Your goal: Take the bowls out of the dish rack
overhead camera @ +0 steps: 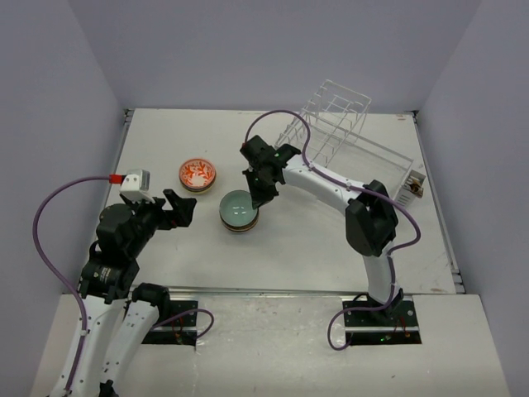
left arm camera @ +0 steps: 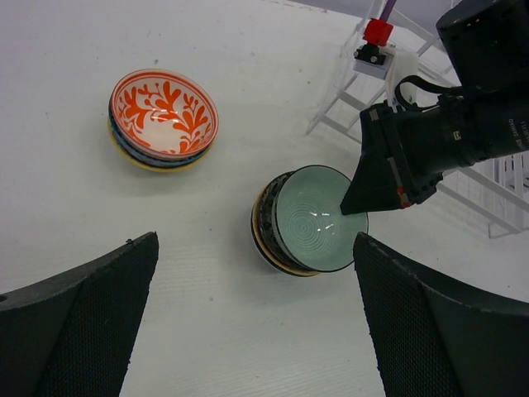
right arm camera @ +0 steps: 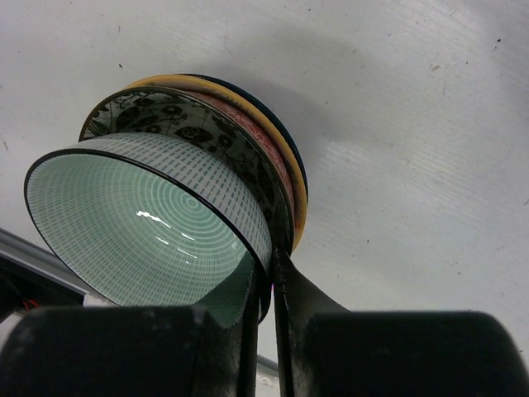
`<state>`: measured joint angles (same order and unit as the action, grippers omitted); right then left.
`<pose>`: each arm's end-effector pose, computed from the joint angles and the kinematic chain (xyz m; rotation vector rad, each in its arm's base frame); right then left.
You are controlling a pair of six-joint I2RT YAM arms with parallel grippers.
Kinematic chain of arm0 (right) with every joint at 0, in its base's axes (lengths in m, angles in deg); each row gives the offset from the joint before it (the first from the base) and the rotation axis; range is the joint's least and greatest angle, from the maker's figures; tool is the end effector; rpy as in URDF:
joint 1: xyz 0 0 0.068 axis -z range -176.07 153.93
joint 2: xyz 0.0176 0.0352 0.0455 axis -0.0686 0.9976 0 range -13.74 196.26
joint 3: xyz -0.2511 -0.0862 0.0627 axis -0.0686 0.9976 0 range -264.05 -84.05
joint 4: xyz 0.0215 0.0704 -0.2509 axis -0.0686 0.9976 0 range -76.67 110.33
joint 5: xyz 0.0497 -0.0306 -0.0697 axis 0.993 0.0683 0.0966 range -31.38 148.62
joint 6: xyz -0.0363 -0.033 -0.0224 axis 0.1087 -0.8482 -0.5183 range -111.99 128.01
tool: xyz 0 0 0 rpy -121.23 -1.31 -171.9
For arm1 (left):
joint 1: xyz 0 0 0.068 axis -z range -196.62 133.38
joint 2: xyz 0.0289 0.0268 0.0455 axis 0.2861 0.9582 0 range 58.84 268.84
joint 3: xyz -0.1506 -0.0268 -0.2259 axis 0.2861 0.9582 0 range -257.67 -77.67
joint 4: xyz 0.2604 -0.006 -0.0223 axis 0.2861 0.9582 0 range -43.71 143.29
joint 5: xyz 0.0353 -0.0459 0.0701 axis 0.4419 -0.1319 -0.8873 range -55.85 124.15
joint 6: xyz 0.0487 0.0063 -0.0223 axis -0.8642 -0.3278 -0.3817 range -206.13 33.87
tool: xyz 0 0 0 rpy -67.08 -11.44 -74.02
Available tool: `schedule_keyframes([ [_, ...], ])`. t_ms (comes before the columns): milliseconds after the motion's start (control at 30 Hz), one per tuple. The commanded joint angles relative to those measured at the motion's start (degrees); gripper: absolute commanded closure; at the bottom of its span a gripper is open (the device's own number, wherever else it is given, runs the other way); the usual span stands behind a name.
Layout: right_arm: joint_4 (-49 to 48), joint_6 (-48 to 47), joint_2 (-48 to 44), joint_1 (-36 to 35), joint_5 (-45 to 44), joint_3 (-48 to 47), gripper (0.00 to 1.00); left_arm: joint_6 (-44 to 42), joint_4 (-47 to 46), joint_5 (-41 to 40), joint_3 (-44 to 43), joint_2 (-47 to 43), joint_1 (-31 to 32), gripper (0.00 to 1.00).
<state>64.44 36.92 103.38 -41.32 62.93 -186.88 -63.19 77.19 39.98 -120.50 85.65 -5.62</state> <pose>0.3066 0.3131 0.2466 -0.4222 2.7768 0.4536 0.1064 -0.0244 0.3298 -0.1207 1.8553 -0.5075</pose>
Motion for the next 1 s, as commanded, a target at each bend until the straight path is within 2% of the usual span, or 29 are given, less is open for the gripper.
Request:
schedule_keyframes([
  [0,-1.8,-0.1,1.1,0.4,2.1,-1.2,0.91,-1.1,-2.4,0.7,0.3,-0.4,0.3,0.00],
  [67,-2.0,0.2,1.2,0.4,2.1,-1.1,0.88,-1.1,-2.4,0.7,0.4,-0.4,0.5,0.00],
  [100,-2.1,0.2,1.3,0.4,2.3,-0.9,0.82,-1.1,-2.3,0.8,0.3,-0.3,0.5,0.00],
  [133,-2.2,0.2,1.3,0.4,2.4,-0.9,0.80,-1.1,-2.4,0.9,0.3,-0.2,0.5,0.00],
  [267,-2.4,0.2,1.4,0.5,2.8,-1.2,0.79,-1.1,-2.3,0.8,0.3,-0.2,0.6,0.00],
  [400,-2.4,0.3,0.7,0.4,3.2,-1.1,0.61,-1.1,-2.3,0.8,0.4,-0.4,0.8,0.00],
  [633,-2.3,0.2,-3.6,0.4,1.5,1.4,0.59,-1.0,-2.2,-0.4,0.2,-1.2,0.8,0.00],
  [667,-2.2,0.3,-4.0,0.4,0.8,1.6,0.54,-0.8,-2.2,-0.6,0.2,-1.4,0.8,0.00],
  [767,-2.3,0.1,-5.7,0.7,0.4,2.3,0.51,-0.2,-1.5,-2.7,-0.1,-2.1,0.8,0.00],
  [900,-2.3,-0.2,-6.5,1.1,0.3,2.6,0.51,0.2,-1.4,-3.9,-0.1,-2.2,0.8,0.00],
  [967,-2.7,-0.2,-6.7,1.2,0.8,3.2,0.55,0.2,-1.2,-4.0,-0.1,-2.1,0.8,0.00],
])
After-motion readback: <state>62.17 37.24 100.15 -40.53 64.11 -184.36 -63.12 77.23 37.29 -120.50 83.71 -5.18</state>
